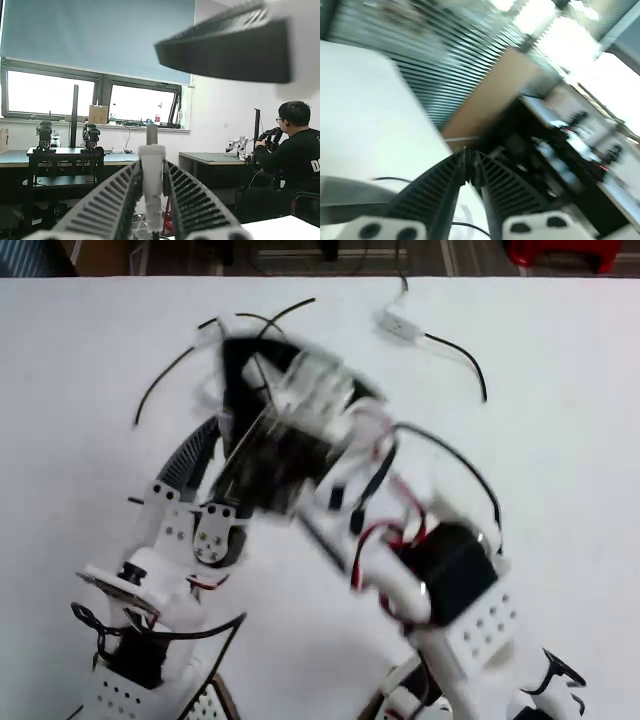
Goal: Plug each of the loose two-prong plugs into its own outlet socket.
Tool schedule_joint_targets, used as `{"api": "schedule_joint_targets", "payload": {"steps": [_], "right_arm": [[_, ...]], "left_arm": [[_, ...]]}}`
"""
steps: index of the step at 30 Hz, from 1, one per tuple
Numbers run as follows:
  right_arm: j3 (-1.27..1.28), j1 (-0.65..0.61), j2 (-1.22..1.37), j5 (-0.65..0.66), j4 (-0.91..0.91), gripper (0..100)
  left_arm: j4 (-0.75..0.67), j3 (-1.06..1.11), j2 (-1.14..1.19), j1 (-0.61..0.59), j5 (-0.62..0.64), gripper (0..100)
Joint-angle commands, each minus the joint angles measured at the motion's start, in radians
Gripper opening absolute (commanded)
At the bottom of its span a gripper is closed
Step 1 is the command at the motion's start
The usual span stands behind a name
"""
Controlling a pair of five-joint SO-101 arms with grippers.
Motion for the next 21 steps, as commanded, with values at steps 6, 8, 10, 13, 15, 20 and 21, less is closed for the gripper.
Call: {"api": "schedule_joint_targets", "payload": {"steps": [6, 8, 10, 13, 15, 20, 21], "right_arm": [[-0.005, -0.036, 0.159, 0.029, -0.036, 1.9], [-0.006, 0.048, 0.242, 0.063, -0.099, 1.9], [-0.006, 0.136, 0.318, 0.075, -0.159, 1.9], [-0.006, 0.242, 0.401, 0.083, -0.231, 1.9], [-0.025, 0.285, 0.432, 0.083, -0.251, 1.9], [-0.16, 0.302, 0.429, 0.083, -0.154, 1.9], [-0.195, 0.302, 0.424, 0.083, -0.124, 1.9]], "left_arm": [[-0.003, -0.028, -0.007, -0.005, 0.005, 2], [-0.003, -0.028, -0.007, -0.005, 0.005, 2], [-0.003, -0.028, -0.007, -0.005, 0.005, 2], [-0.003, -0.029, -0.007, -0.005, 0.005, 2], [-0.003, -0.029, -0.007, -0.005, 0.005, 2], [-0.003, -0.029, -0.007, -0.005, 0.005, 2], [-0.003, -0.029, -0.007, -0.005, 0.005, 2]]}}
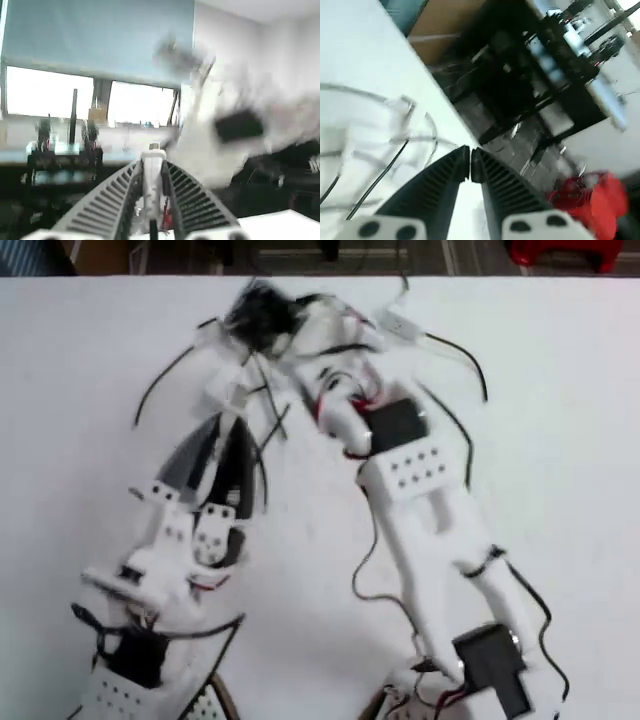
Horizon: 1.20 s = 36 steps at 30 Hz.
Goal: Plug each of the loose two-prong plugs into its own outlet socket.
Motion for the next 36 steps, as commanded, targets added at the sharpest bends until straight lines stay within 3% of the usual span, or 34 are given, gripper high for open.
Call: {"api": "schedule_joint_targets", "payload": {"steps": [1, 9, 14, 20, 23, 28, 36], "right_arm": [[-0.19, 0.002, -0.031, 0.011, 0.104, 1.9], [-0.325, -0.007, -0.122, -0.046, 0.412, 1.9], [-0.322, 0.154, -0.128, -0.221, 0.616, 1.9], [-0.222, 0.351, -0.111, -0.385, 0.762, 1.9], [-0.106, 0.426, -0.116, -0.437, 0.762, 1.9], [0.157, 0.501, -0.113, -0.471, 0.671, 1.9], [0.6, 0.498, -0.111, -0.465, 0.414, 1.9]], "left_arm": [[-0.005, -0.031, -0.01, -0.007, 0.005, 2], [0.141, -0.06, -0.008, -0.019, 0.005, 2], [0.351, -0.172, -0.005, -0.113, 0.0, 2], [0.422, -0.27, 0.074, -0.128, -0.055, 3], [0.499, -0.433, 0.266, -0.12, -0.132, 2], [0.852, -0.847, 0.59, -0.119, -0.175, 2], [1.336, -1.336, 1.089, -0.119, -0.44, 2]]}}
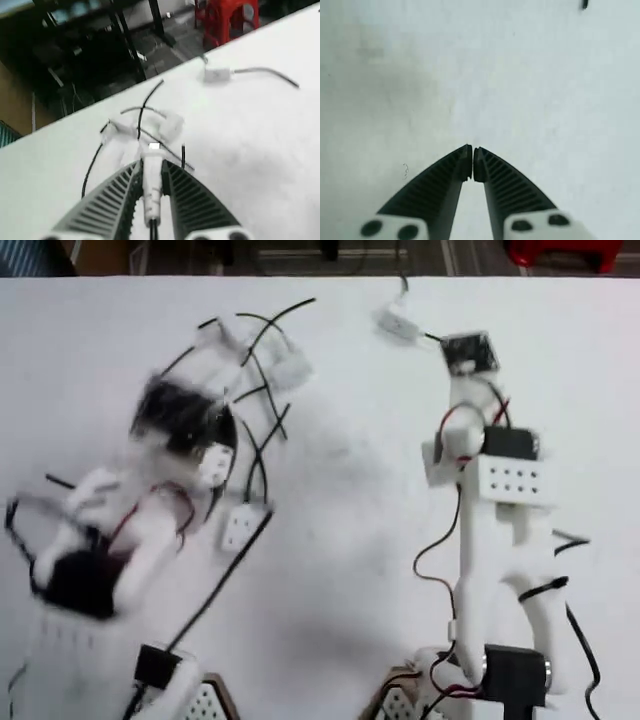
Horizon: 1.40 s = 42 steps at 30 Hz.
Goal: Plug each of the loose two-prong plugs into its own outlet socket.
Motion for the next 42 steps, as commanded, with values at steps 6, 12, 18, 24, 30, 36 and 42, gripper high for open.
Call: {"api": "schedule_joint_targets", "payload": {"steps": [6, 12, 18, 24, 30, 36, 42], "right_arm": [[0.408, -0.053, -0.019, -0.003, -0.346, 1.9], [0.516, -0.053, -0.019, -0.003, -0.495, 1.9], [0.526, -0.053, -0.018, -0.008, -0.522, 1.9], [0.552, -0.054, -0.018, -0.009, -0.562, 1.9], [0.552, -0.054, -0.018, -0.011, -0.564, 1.9], [0.552, -0.054, -0.018, -0.011, -0.564, 1.9], [0.552, -0.054, -0.018, -0.011, -0.565, 1.9]], "left_arm": [[0.5, -0.445, 0.4, -0.002, -0.551, 2], [0.618, -0.391, 0.467, -0.012, -0.964, 2], [0.612, -0.129, 0.473, -0.004, -1.313, 2], [0.565, 0.002, 0.475, -0.01, -1.461, 2], [0.33, 0.123, 0.475, -0.012, -1.464, 2], [0.175, 0.209, 0.476, -0.01, -1.465, 2], [0.187, 0.173, 0.615, -0.012, -1.49, 2]]}}
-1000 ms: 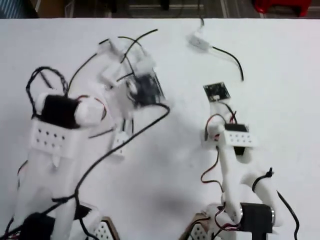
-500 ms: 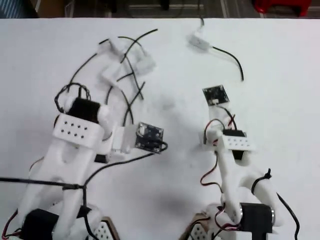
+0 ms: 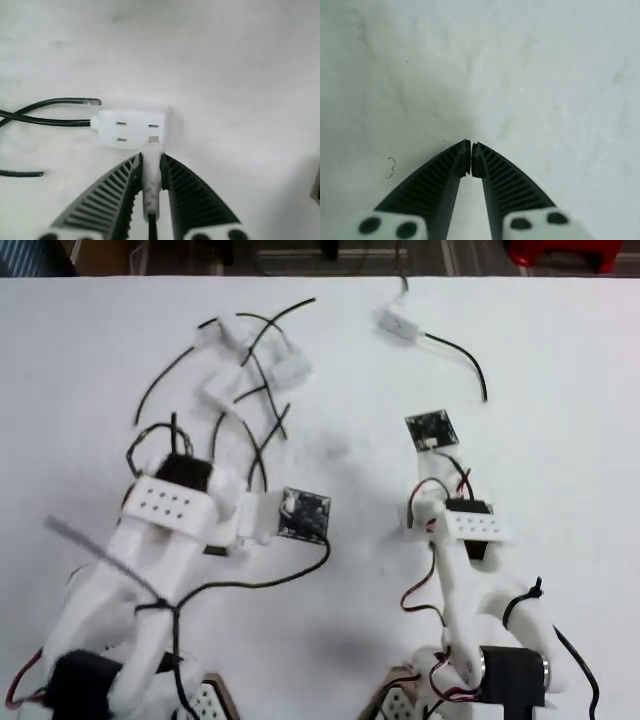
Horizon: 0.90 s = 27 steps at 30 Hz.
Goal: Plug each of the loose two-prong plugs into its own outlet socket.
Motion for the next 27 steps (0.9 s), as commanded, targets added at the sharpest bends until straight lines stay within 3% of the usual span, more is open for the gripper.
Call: {"api": "schedule_joint_targets", "payload": {"steps": [1, 9, 19, 27], "right_arm": [[-0.005, -0.01, -0.018, -0.011, -0.018, 1.9], [-0.002, -0.01, -0.018, -0.011, -0.033, 1.9], [-0.002, -0.01, -0.018, -0.011, -0.038, 1.9], [-0.002, -0.01, -0.018, -0.011, -0.038, 1.9]], "left_arm": [[-0.003, -0.057, 0.099, -0.008, -0.382, 2], [0.195, -0.269, 0.237, -0.01, -0.384, 2], [0.221, -0.331, 0.246, 0.01, -0.384, 2], [0.135, -0.269, 0.249, 0.025, -0.39, 2]]}}
